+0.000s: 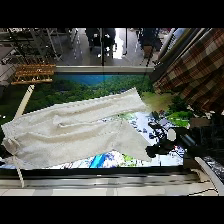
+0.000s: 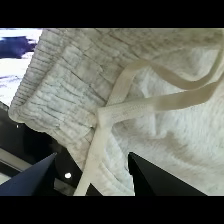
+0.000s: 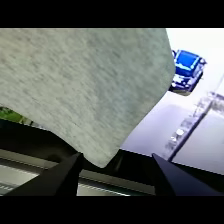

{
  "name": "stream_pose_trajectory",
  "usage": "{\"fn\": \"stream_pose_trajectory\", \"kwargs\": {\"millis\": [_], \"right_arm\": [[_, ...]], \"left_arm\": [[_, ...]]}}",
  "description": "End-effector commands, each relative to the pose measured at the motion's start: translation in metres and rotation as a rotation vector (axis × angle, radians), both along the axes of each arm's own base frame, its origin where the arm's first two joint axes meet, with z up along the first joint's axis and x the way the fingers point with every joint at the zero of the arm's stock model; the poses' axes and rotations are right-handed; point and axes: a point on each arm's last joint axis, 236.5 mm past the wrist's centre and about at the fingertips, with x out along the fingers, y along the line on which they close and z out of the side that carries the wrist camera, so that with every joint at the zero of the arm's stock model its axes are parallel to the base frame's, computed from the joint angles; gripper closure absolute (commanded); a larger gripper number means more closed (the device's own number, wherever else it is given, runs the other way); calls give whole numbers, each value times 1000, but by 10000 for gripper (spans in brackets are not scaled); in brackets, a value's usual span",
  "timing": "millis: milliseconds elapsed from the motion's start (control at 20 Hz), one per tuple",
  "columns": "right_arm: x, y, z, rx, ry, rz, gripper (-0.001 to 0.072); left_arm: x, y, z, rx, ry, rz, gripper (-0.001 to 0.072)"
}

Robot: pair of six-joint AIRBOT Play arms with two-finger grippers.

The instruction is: Fold the clothes and pants, and hang the long-sleeved shirts on hangers.

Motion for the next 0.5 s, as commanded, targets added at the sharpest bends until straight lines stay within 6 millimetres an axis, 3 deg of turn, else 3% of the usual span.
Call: {"fn": "stream_pose_trajectory", "kwargs": {"millis": [0, 300, 350, 400, 450], "right_arm": [[3, 11, -7, 117, 33, -140, 196], [-3, 29, -43, 178, 144, -208, 220], [-2, 35, -42, 205, 148, -214, 382], [3, 50, -33, 274, 133, -216, 688], [13, 71, -13, 380, 94, -204, 681]], "left_arm": [[-2, 1, -9, -12, 17, 8, 211], [1, -1, -11, -28, 10, 14, 211], [1, -1, -11, -28, 10, 14, 211], [1, -1, -11, -28, 10, 14, 210], [1, -1, -11, -28, 10, 14, 211]]}}
